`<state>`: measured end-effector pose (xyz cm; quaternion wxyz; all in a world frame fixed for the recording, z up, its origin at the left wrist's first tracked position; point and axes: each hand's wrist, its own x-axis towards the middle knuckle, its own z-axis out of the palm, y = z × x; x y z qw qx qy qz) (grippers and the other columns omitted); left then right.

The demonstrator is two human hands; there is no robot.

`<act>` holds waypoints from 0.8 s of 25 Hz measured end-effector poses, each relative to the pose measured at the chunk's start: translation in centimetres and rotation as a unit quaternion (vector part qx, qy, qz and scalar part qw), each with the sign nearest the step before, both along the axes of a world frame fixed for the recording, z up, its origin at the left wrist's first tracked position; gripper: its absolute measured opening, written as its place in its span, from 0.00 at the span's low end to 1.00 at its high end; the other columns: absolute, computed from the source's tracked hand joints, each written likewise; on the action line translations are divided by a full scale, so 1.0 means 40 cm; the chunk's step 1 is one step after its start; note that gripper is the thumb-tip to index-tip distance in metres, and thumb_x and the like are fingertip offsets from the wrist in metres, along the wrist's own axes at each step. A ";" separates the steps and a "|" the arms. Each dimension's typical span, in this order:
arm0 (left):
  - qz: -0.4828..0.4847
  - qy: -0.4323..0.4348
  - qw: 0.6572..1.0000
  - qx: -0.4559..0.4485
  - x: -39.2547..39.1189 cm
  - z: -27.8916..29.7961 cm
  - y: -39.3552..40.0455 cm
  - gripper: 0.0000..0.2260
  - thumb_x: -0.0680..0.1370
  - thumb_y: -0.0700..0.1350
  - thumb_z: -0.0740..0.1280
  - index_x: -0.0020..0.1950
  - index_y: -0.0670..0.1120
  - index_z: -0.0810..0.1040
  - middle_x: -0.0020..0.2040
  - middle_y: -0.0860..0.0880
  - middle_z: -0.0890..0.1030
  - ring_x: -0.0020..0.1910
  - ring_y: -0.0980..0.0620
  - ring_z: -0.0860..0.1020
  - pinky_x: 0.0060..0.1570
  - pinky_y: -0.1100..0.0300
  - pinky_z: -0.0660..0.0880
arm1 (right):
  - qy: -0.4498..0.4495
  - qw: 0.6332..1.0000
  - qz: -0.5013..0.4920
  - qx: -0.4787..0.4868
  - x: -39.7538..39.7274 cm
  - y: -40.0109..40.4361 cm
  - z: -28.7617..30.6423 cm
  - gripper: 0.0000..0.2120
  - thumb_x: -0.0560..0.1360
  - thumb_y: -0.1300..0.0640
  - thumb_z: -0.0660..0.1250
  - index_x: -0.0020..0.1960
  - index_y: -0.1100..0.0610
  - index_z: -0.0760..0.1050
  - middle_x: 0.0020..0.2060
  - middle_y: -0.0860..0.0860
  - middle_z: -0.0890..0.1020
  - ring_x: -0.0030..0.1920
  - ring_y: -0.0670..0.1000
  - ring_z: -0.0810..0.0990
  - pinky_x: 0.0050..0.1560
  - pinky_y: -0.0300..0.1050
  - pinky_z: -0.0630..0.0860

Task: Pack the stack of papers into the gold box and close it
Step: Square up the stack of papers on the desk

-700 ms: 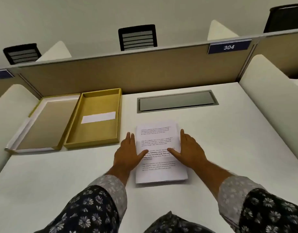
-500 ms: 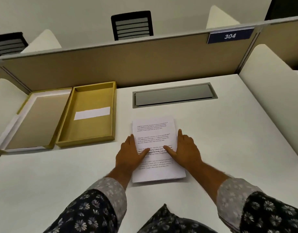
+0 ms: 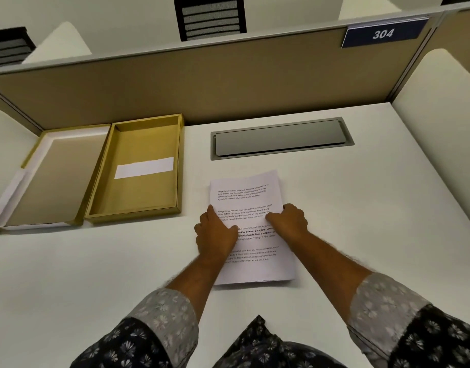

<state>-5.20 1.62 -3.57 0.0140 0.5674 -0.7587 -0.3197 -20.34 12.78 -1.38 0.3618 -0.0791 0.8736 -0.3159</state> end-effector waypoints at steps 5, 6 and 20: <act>-0.005 -0.002 1.000 0.003 -0.005 0.009 -0.013 0.41 0.72 0.54 0.76 0.81 0.48 0.61 0.75 0.42 0.70 0.73 0.38 0.69 0.68 0.39 0.74 | -0.013 0.997 -0.001 -0.076 0.019 -0.012 0.011 0.27 0.77 0.55 0.72 0.71 0.57 0.64 0.64 0.59 0.79 0.59 0.61 0.83 0.58 0.58 0.84; -0.001 0.006 1.000 0.010 -0.002 0.006 -0.016 0.42 0.72 0.54 0.77 0.81 0.48 0.60 0.75 0.43 0.69 0.73 0.38 0.69 0.69 0.39 0.73 | -0.025 0.995 -0.001 -0.095 0.016 -0.013 0.013 0.26 0.78 0.57 0.71 0.71 0.57 0.63 0.63 0.58 0.80 0.56 0.60 0.85 0.55 0.57 0.86; 0.084 0.425 0.841 0.323 0.146 0.104 -0.052 0.23 0.69 0.35 0.76 0.64 0.46 0.81 0.62 0.41 0.86 0.63 0.36 0.83 0.57 0.45 0.83 | -0.005 0.920 0.072 -0.386 0.096 0.149 0.148 0.21 0.83 0.66 0.66 0.66 0.44 0.74 0.57 0.41 0.84 0.56 0.53 0.86 0.49 0.44 0.86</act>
